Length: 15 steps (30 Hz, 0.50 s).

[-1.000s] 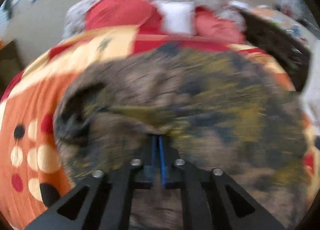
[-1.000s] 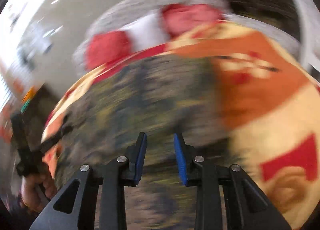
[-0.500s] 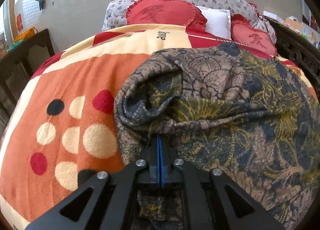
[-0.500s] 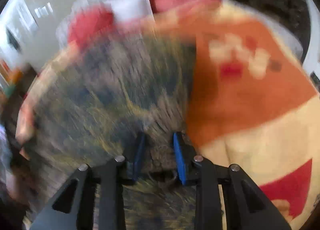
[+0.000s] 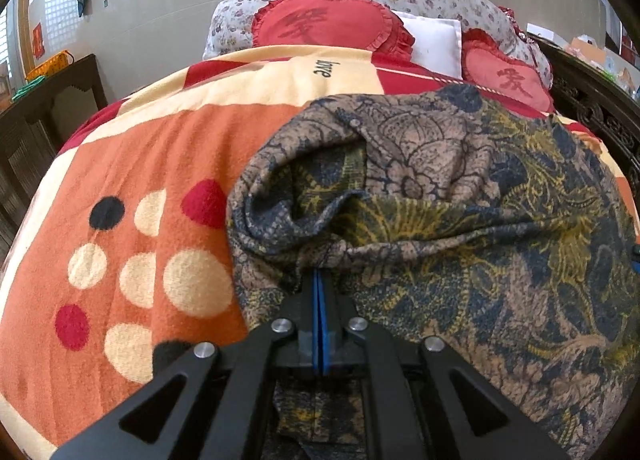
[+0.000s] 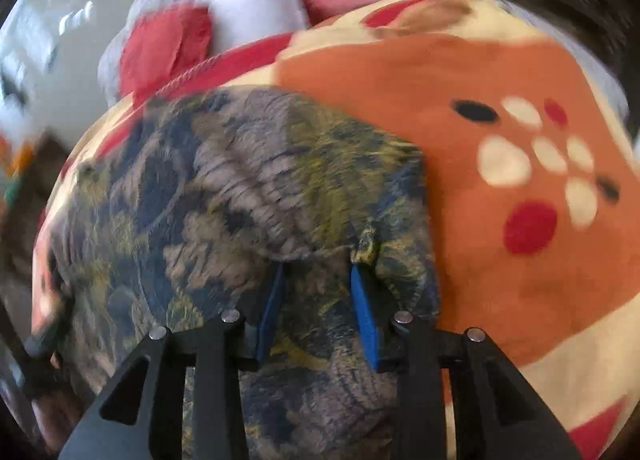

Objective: Fold small clothes

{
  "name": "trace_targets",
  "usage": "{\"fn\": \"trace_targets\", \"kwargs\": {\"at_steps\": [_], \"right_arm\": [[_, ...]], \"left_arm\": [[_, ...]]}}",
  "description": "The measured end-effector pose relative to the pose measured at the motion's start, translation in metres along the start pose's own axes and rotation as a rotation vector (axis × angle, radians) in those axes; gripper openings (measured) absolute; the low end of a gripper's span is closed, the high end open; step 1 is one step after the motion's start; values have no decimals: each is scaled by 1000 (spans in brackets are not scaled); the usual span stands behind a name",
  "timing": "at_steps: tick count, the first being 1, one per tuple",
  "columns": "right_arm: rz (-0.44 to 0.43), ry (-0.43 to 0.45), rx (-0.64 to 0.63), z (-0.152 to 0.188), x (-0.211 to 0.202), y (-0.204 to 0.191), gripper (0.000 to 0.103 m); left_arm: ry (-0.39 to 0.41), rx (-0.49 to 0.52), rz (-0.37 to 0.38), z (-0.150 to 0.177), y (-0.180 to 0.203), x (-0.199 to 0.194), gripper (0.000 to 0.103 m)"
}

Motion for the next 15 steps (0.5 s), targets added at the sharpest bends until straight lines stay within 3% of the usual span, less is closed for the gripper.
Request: {"fn": "trace_targets", "kwargs": {"at_steps": [2,7,8,9,10,11,12,15], "right_arm": [[-2,12,8,5,-17,-3,40],[-93,113,-220,61,-75,-35,42],[-77,115,-256,76,-76,-37,44],[-22,91,-297,91,-67,-38,56],[97,3,-356,109,-40,-36,67],[140,14,-405,117,-35,-35,68],[163,98,-467,128,-40,-42,68],[236,-24,-473,127,-33,-55,76]], "left_arm": [[0,-3,3,0,0,0,3],[3,-17,18,0,0,-1,3],[4,-18,20,0,0,-1,3],[5,-19,22,0,-1,-1,3],[4,-18,21,0,-1,-1,3],[4,-18,20,0,-1,-1,3],[3,-16,19,0,-1,-1,3],[0,-15,44,-2,-4,-3,1]]}}
Point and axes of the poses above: each gripper's, at about its wrist camera, not at the fingertips, and x roughly the way its jaws point, y to its right, z to its underside, the point moved 1 cm from there along x, roughly the way its jaws point, and after that the axes turned 11 degrees about x, right-handed, at the moved point
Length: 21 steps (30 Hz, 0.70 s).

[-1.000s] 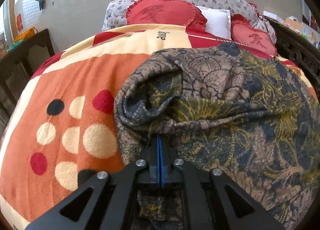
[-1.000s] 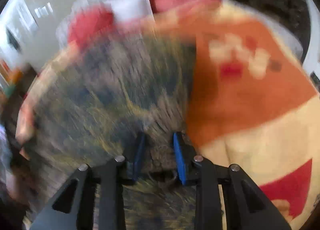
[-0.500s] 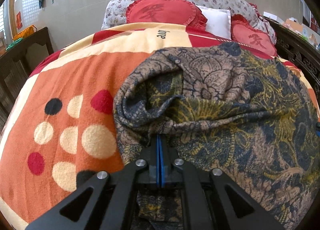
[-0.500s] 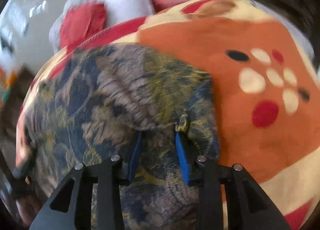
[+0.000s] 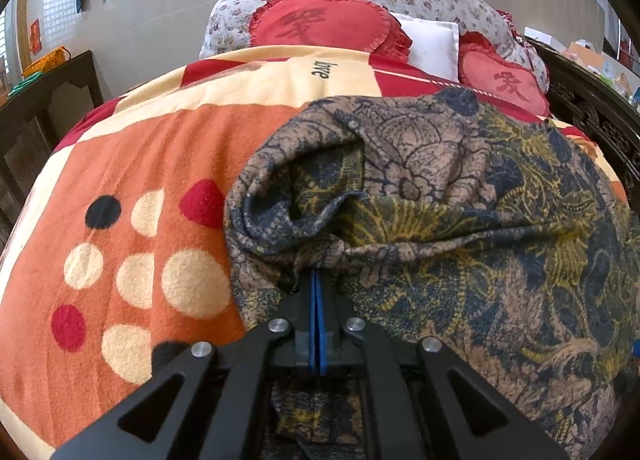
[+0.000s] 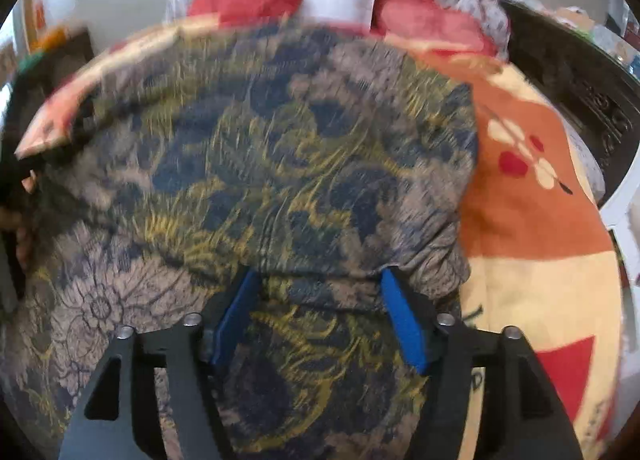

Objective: Fold small clothes

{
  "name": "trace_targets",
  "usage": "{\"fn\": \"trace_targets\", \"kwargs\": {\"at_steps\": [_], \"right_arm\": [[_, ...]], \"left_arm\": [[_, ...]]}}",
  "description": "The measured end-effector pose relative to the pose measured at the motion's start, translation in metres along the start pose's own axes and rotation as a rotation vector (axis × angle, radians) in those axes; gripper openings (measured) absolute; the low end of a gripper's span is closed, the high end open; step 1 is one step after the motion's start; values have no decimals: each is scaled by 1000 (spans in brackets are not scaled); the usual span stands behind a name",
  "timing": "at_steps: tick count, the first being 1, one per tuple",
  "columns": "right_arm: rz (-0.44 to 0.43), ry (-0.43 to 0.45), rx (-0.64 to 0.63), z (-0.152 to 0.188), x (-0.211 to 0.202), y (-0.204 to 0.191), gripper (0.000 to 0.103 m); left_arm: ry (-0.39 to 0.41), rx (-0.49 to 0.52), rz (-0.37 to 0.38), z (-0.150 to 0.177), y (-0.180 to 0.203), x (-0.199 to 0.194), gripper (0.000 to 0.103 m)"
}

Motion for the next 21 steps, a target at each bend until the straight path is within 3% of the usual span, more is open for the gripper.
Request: {"fn": "trace_targets", "kwargs": {"at_steps": [2,3,4,6,7,10,12,15,16,17,19,20,21], "right_arm": [[-25,-41,33,-8,-14,5,62],[-38,-19,53,-9,-27,9,54],[-45,27,74,-8,-45,14,54],[-48,126,114,2,-78,26,54],[-62,158,140,11,-93,30,54],[-80,123,186,37,-111,31,54],[-70,102,175,65,-116,22,54],[-77,80,151,108,-121,15,54],[-74,66,144,117,-116,14,54],[-64,42,135,125,-106,16,54],[-41,-69,139,146,-78,23,57],[-70,4,147,149,-83,27,60],[-76,1,141,151,-82,28,63]], "left_arm": [[-38,34,34,-4,-2,-7,5],[-54,38,54,-5,-4,-16,15],[-45,35,73,-3,-6,-31,23],[27,49,82,4,-3,-66,57],[66,58,97,11,1,-86,61],[65,93,255,40,19,-120,63],[24,116,310,63,32,-125,63],[-82,117,320,100,45,-108,62],[-81,125,308,113,47,-102,63],[-24,147,295,118,49,-106,67],[-35,160,289,117,54,-105,71],[-37,160,289,117,56,-104,76],[-37,174,292,117,59,-104,81]]}}
Point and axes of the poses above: each gripper's, at about its wrist camera, not at the fingertips, and x roughly the way its jaws point, y to its right, z to its underside, the point moved 1 cm from there along x, roughly the way its jaws point, and after that the axes turned 11 degrees about x, right-handed, at the moved point
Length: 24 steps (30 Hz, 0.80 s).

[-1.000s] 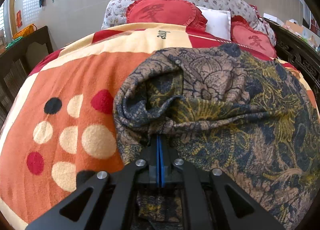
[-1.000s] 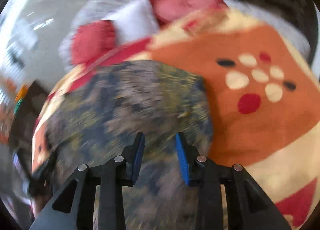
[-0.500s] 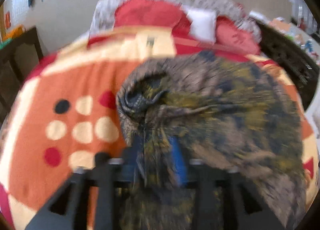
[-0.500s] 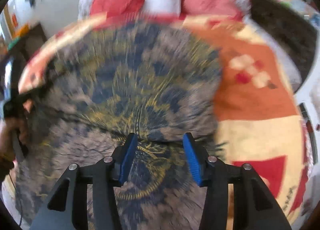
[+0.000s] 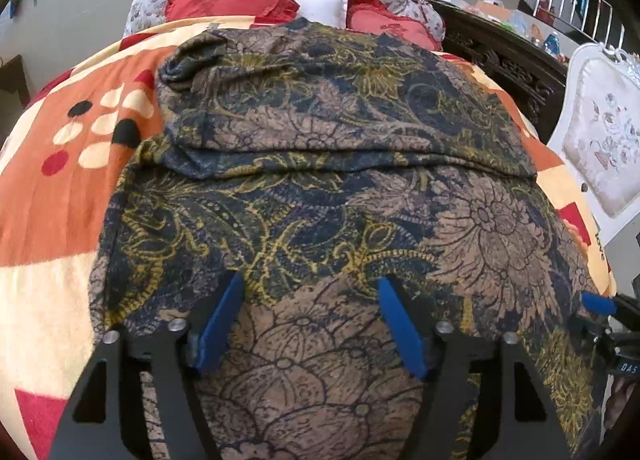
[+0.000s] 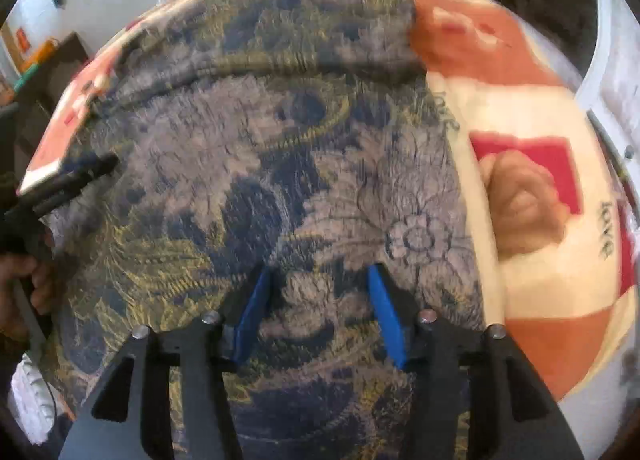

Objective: Fold small clothes

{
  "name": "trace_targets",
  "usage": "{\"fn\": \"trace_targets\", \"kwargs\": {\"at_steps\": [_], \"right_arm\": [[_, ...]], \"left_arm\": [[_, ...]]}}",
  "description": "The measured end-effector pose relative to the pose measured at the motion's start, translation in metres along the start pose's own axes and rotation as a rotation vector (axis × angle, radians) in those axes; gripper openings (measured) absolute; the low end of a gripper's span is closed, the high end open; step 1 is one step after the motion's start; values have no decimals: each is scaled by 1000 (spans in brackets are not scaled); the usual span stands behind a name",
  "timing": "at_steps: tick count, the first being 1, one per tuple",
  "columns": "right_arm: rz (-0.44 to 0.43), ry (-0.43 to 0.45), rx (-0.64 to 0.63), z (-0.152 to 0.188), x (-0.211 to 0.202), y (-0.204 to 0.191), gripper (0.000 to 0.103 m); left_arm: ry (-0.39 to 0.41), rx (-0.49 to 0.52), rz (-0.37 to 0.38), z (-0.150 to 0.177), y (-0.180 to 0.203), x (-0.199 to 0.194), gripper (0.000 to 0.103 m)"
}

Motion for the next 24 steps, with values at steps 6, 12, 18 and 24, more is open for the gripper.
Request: {"fn": "trace_targets", "kwargs": {"at_steps": [6,12,18,24], "right_arm": [[-7,17,-25,4,-5,0,68],[-33,27,8,27,-18,13,71],[-35,78,46,38,-20,14,73],[-17,77,36,38,-20,12,74]], "left_arm": [[-6,-3,6,1,-18,-39,79],[-41,-39,-12,61,-86,-112,80],[-197,-97,270,129,-92,-129,79],[-197,-164,530,150,-81,-139,79]]}}
Point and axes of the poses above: each gripper's, at about its wrist camera, not at the fingertips, and x roughly the way its jaws point, y to its right, z to its underside, the point moved 1 cm from there along x, roughly the way its jaws point, and after that the axes turned 11 degrees about x, right-handed, at the moved point
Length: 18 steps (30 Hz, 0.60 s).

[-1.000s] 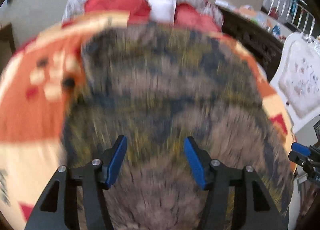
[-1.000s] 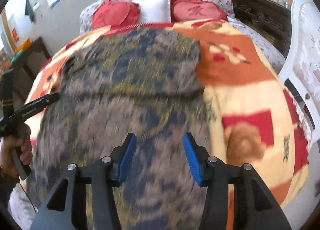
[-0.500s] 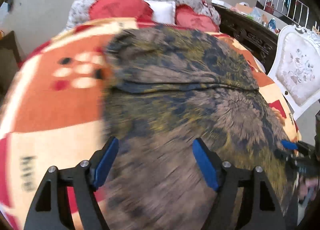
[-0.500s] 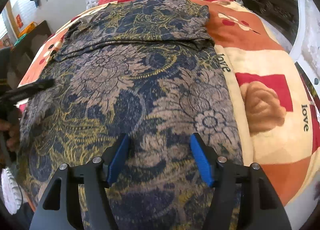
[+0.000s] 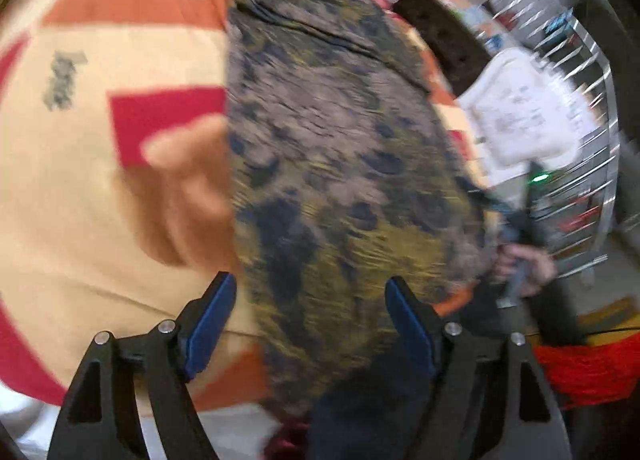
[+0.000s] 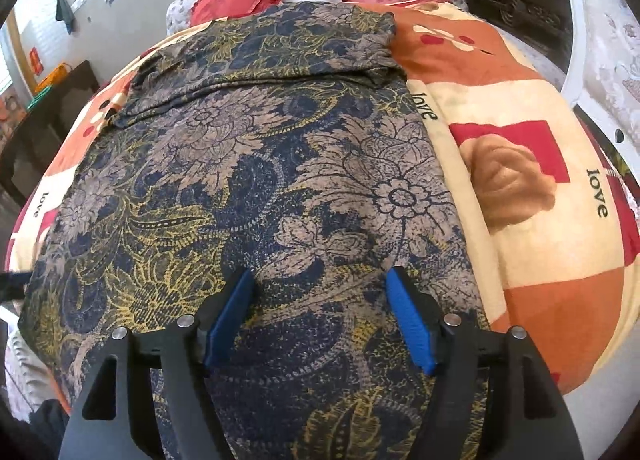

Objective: Fold small clothes
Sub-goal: 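Grasp the folded shirt edge with the left gripper and lift it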

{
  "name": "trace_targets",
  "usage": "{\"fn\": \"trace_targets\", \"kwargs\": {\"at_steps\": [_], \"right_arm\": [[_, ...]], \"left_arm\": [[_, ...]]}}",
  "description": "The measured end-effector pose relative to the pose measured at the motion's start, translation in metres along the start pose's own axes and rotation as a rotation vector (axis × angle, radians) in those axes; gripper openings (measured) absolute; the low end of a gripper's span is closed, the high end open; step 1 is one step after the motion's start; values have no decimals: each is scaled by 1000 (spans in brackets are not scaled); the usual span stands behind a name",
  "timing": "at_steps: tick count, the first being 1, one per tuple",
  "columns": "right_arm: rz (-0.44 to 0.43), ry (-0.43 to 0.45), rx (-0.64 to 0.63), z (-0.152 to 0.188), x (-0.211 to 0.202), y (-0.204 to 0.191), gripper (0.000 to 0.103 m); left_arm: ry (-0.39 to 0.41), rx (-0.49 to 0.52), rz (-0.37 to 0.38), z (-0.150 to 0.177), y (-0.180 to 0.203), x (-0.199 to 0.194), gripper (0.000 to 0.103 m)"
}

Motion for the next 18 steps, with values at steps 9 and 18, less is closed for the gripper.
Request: {"fn": "trace_targets", "kwargs": {"at_steps": [9,18], "right_arm": [[10,11,14,1,1,-1,74],[1,10,15,2,-1,2,74]], "left_arm": [[76,-175,223,-3,-19,1,65],[53,-128,102,-23,-18,6,59]]}}
Point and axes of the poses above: each gripper's, at about its wrist camera, not at the fingertips, and x roughly the way its jaws point, y to its right, z to its underside, the point moved 1 cm from there along x, roughly the way its jaws point, and after that the axes turned 11 degrees about x, right-handed, at the moved point
